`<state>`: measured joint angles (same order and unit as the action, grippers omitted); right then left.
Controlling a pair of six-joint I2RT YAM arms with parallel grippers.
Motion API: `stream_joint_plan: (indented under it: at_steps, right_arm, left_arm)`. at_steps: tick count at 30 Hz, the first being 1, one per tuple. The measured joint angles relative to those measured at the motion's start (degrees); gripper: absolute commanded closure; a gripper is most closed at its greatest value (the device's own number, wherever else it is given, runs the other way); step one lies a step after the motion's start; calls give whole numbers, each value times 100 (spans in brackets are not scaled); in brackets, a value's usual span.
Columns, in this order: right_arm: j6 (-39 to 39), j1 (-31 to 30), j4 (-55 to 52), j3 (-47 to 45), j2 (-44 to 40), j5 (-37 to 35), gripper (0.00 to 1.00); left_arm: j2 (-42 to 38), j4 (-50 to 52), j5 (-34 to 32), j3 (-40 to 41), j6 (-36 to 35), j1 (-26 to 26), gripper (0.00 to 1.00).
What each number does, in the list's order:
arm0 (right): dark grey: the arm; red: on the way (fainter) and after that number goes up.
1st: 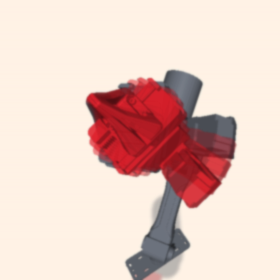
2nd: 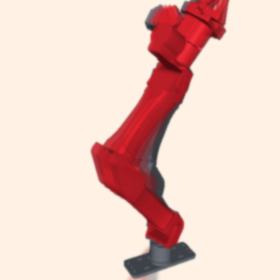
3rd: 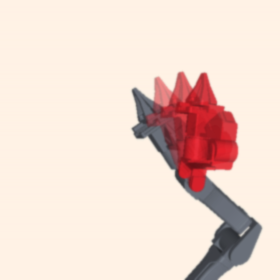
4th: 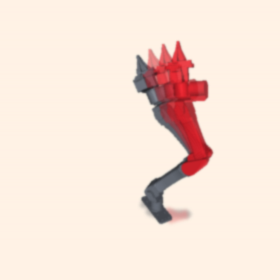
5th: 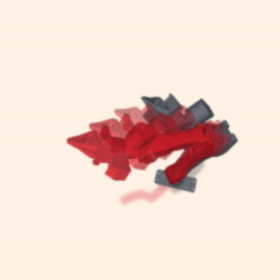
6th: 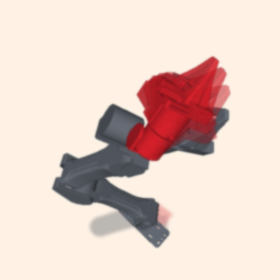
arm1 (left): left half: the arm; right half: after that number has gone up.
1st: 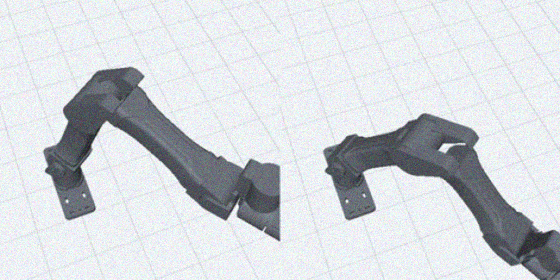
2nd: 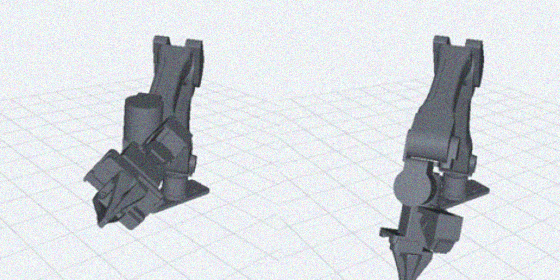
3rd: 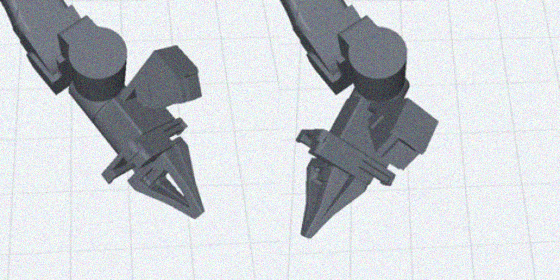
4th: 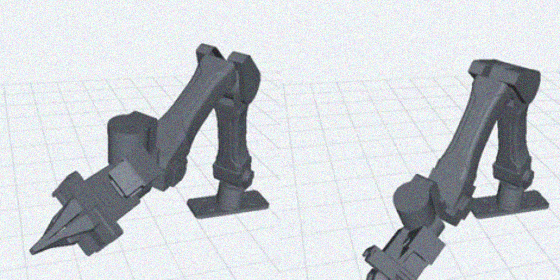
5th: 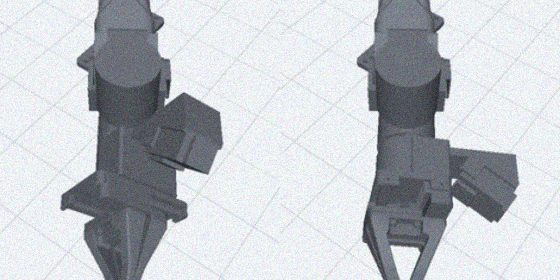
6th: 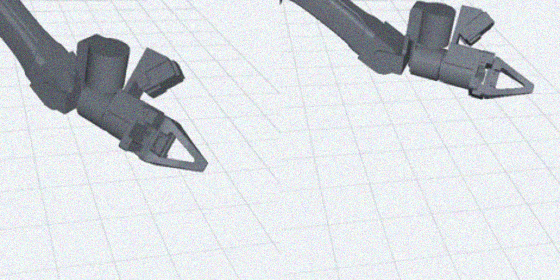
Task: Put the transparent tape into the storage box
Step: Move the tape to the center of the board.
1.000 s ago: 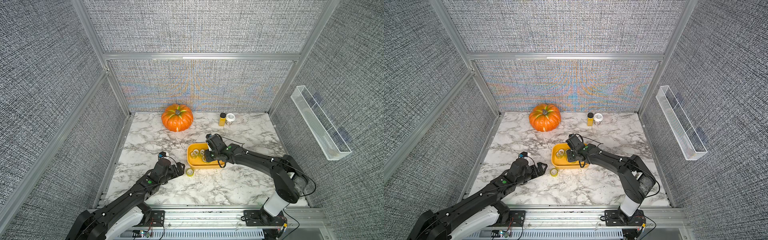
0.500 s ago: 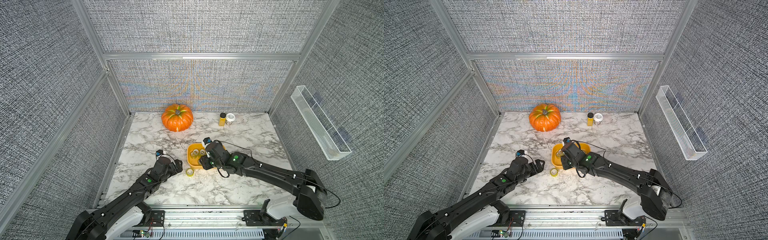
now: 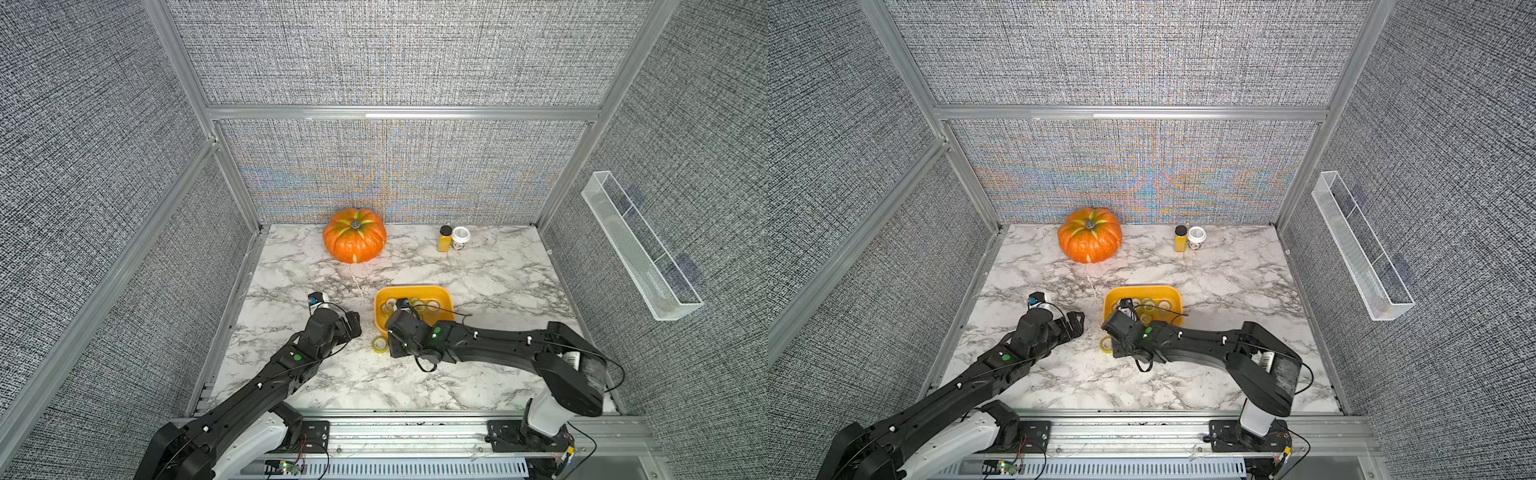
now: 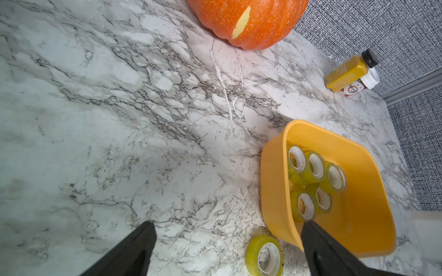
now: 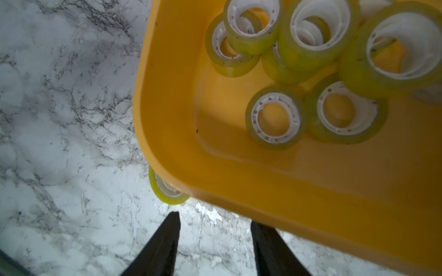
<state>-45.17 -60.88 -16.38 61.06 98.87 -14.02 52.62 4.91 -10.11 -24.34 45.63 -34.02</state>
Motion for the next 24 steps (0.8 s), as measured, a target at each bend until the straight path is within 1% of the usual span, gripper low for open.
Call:
stream_joint_plan:
  at_steps: [8,12,16,20,24]
  right_arm:
    - [-162,-175,-184,752,977,-369,46]
    - [-238,-271,-339,769,1084,-509,47]
    - [-380,-378,-507,343,706,-688,47]
    - [-579,-498,-817,-321,-79,-911,47]
    - [-693,-501,-1032,-986,-850,-973,48]
  left_arm:
    - [-826,393,-177,96,-17,52,0]
    - [-977,597,-188,109,-20,70,0]
    - [-1003,675,-157,160,-15,72,0]
    - [-929,673,13,166,-15,72,0]
    - [-859,549,149,240,9,72,0]
